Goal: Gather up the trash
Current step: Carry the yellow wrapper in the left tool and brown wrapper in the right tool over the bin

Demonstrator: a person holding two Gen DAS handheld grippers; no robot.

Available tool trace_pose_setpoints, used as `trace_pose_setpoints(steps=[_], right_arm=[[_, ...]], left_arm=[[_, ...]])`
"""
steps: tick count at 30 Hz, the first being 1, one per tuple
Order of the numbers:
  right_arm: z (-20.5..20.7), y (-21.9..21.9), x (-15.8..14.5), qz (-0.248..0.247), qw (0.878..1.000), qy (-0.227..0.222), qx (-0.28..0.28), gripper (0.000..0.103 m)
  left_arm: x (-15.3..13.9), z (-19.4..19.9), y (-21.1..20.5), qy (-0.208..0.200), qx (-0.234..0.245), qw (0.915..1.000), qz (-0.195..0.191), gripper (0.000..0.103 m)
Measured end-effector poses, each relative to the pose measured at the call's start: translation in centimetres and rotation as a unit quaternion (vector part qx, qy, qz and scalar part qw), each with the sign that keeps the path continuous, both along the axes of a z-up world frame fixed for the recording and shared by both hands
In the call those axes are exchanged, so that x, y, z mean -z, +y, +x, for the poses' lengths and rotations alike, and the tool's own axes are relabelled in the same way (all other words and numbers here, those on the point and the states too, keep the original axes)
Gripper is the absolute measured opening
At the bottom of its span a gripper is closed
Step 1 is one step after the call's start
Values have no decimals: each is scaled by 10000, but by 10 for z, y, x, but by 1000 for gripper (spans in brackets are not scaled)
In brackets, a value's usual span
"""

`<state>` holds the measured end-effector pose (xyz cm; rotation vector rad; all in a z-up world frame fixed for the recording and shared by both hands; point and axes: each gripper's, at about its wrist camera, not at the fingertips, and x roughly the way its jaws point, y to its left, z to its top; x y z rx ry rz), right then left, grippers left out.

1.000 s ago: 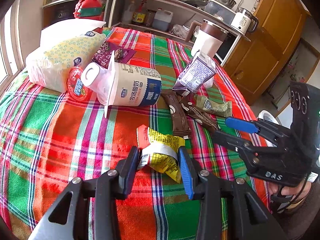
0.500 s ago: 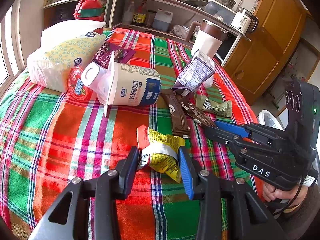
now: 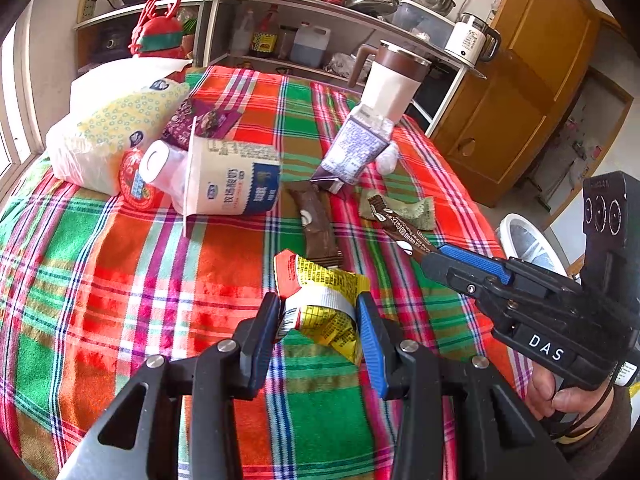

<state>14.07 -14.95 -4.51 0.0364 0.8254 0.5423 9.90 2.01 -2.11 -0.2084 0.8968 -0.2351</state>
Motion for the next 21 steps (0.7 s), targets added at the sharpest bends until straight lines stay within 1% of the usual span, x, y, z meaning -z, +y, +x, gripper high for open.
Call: trace_pose_setpoints(steps=[2,10,21], right_arm=[[-3,-5,-2,86,9999,-5,78,24],[-17,-28,-12,168,9990,-121,393,24],[-34,-91,-28,265,9921,-350,1177,24]], left_arm=[[-3,-1,-5,-42,53,10000,15,41],[-16,-1,-28,-185,261,9995,40,41],[-32,1,-77,-401,756,9962,130,41]])
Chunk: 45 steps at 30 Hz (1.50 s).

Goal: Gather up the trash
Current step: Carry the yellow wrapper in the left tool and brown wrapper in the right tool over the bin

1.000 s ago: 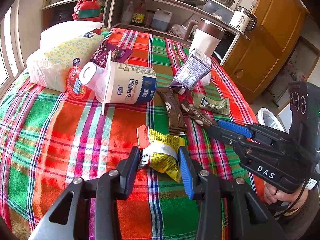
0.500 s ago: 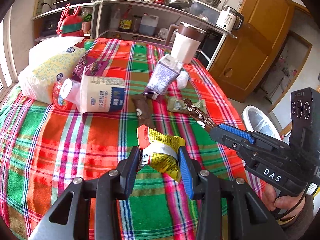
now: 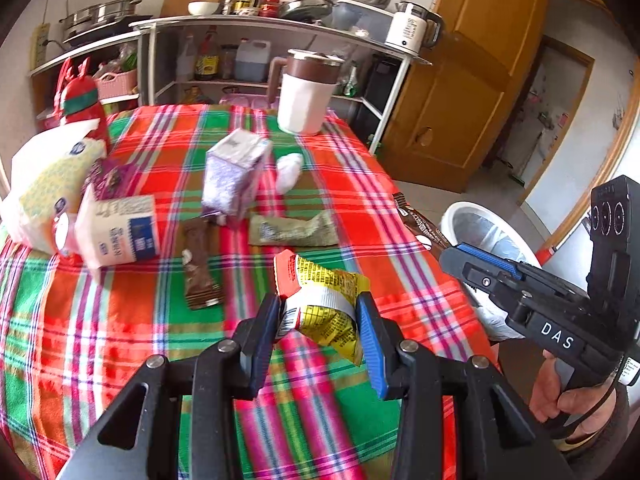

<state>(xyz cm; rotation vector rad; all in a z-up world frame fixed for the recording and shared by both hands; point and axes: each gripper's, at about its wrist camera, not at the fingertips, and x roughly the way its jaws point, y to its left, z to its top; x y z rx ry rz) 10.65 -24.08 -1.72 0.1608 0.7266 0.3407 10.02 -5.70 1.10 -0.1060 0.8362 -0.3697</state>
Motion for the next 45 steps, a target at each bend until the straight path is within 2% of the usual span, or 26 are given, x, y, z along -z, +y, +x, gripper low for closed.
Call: trace_pose_setpoints(steps=[14,22,27,38,45], right_arm=[[-27,-88,-5,-121,9945,-113,1034,24],[-42,-132,-5,-294,9856,-133,1658,24],[-47,-153,3,-487,9773,-16,2060,24],[-45,-177,20,-922,9616,329,2562,24],[-42,-184,31,-1047,9559,568,2685,24]], left_arm=[[-15,5,-94,-258,817,9963,121,41],[-22,5,-148,-466,1205,9912,292,41],[-17,4,-176,-441,1379,9886,413,41],[2,8,-217,-277,1545,9858,594,41],[8,12,-223,-155,1550,9860,599,45]])
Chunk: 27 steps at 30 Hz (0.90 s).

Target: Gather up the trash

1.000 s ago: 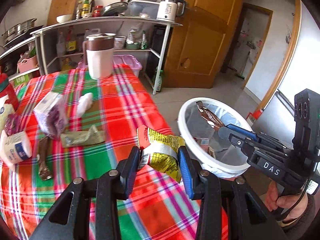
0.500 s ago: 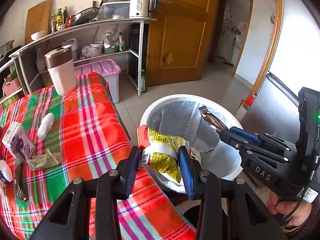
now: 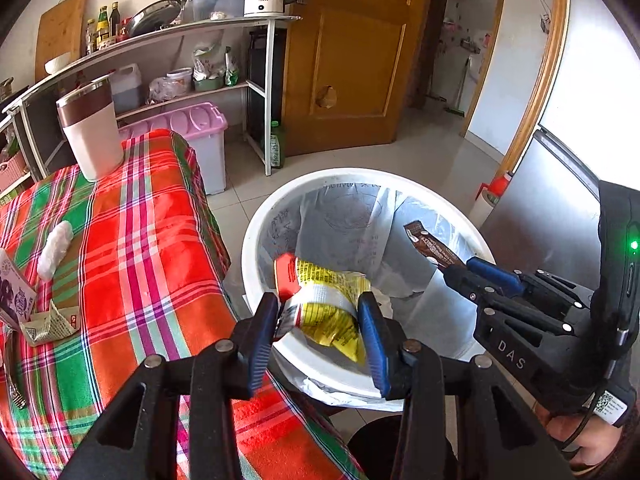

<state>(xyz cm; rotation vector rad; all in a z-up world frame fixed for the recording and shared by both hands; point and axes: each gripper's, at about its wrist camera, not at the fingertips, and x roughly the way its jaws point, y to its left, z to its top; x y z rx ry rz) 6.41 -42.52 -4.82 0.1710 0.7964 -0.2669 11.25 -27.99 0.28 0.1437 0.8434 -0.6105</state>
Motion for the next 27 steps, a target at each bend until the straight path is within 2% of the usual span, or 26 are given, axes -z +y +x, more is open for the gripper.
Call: trace_pose_setpoints(steps=[5,8,18,27], right_arm=[[1,2,2,-52,9999,84,85,26],[1,6,2,-108,9999,109,61,38],[-3,25,-9,-82,9999,-74,-58,39],[-5,57,-21,-19,9988,-315,-363,39]], left_arm=[[0,0,4,46,-34,10000,-41,61],[0,0,8,80,-38,9999,-53,63],[-8,-6,35,13,-229,9996,-170,66],[-13,-13,77,-54,-617,9977,-287,66]])
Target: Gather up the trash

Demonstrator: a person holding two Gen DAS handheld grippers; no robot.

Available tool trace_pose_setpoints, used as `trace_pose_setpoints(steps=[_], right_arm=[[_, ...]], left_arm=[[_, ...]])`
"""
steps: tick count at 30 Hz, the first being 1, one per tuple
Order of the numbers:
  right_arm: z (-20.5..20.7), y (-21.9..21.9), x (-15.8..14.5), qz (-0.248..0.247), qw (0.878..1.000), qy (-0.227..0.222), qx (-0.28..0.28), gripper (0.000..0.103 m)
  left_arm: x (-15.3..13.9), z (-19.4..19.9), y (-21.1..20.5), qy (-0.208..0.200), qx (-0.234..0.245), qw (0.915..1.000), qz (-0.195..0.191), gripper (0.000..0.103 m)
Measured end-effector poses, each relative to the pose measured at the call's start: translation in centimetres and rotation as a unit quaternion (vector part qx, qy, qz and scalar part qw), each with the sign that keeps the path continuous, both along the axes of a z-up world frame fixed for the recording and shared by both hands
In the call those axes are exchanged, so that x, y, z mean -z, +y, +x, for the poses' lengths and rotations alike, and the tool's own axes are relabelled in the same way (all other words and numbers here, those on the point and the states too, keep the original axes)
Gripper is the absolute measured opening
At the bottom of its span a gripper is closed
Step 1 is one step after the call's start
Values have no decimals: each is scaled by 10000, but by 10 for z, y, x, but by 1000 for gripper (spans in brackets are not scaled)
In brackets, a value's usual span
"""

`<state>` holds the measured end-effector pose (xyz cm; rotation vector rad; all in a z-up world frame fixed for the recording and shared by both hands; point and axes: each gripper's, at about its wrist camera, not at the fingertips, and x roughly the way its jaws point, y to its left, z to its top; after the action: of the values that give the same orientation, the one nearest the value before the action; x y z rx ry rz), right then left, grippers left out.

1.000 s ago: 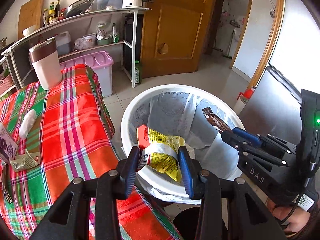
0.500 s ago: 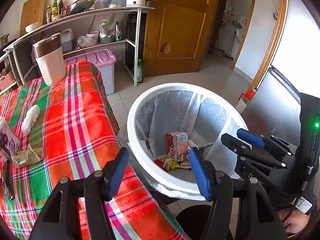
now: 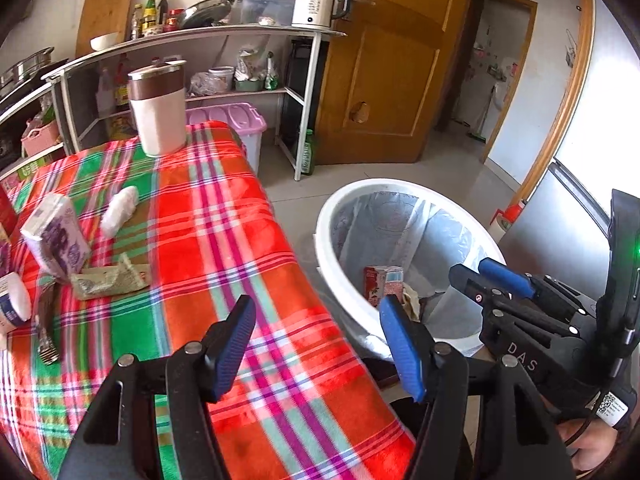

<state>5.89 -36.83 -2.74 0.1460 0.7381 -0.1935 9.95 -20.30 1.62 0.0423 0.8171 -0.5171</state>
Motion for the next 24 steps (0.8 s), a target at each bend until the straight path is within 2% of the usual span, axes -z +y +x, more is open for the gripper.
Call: trace_pose_setpoints(steps=[5,10,24], right_arm=[[3,23,-5,65,9996,-120,-261,40],[9,50,-6,146,9976,-197,-644,46],[32,116,-4,146,9907,-159,-1343,47]], left_arm=[[-1,-2,30,-91,-312,9995,15,67],[0,-3,65,-139,-709,9974,-3,67],[8,0,158,-147,-1708,9852,-83,68]])
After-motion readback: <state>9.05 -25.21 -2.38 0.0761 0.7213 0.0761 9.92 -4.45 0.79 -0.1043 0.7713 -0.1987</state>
